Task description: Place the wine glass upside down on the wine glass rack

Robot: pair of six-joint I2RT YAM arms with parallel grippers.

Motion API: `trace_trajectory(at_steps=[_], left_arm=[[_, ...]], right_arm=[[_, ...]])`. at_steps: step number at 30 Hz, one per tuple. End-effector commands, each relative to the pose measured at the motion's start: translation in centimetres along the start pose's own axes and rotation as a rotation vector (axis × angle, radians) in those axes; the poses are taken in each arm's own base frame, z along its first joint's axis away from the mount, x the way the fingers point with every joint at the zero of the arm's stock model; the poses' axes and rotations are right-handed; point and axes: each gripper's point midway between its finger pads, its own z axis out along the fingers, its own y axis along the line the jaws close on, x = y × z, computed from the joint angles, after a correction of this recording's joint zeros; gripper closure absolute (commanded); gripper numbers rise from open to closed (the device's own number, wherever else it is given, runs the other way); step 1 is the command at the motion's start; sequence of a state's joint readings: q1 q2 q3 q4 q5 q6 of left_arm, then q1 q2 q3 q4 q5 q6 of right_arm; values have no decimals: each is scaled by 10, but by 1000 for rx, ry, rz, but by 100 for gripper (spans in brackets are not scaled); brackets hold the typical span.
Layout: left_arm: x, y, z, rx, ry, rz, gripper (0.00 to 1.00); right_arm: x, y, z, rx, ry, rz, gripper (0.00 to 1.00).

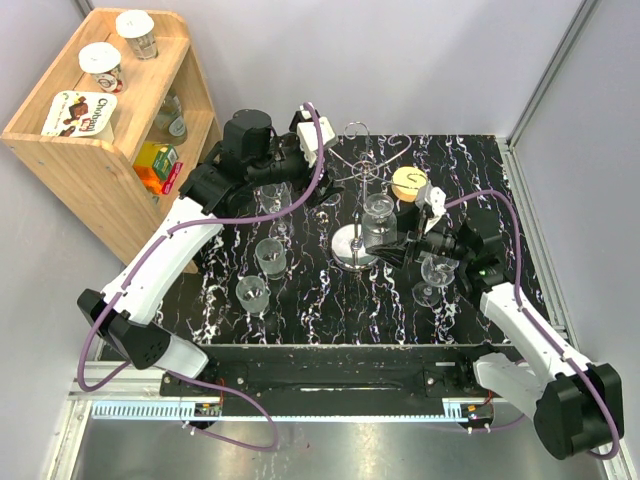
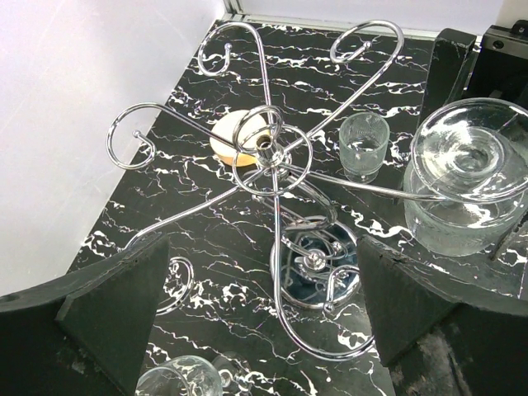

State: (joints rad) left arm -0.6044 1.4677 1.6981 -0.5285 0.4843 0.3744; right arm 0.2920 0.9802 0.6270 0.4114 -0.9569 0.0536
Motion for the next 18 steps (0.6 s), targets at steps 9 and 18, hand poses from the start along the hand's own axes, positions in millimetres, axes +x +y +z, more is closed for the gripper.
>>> trace_trajectory(at_steps=[9,18], left_arm=[[-25,5,-15,-39,-69,60,1],[-33,8,-15,-46,-91,66,1]], right_arm=[[7,-17,-8,58,28,-98,72],[7,-32,-17,158,158,-83,20]])
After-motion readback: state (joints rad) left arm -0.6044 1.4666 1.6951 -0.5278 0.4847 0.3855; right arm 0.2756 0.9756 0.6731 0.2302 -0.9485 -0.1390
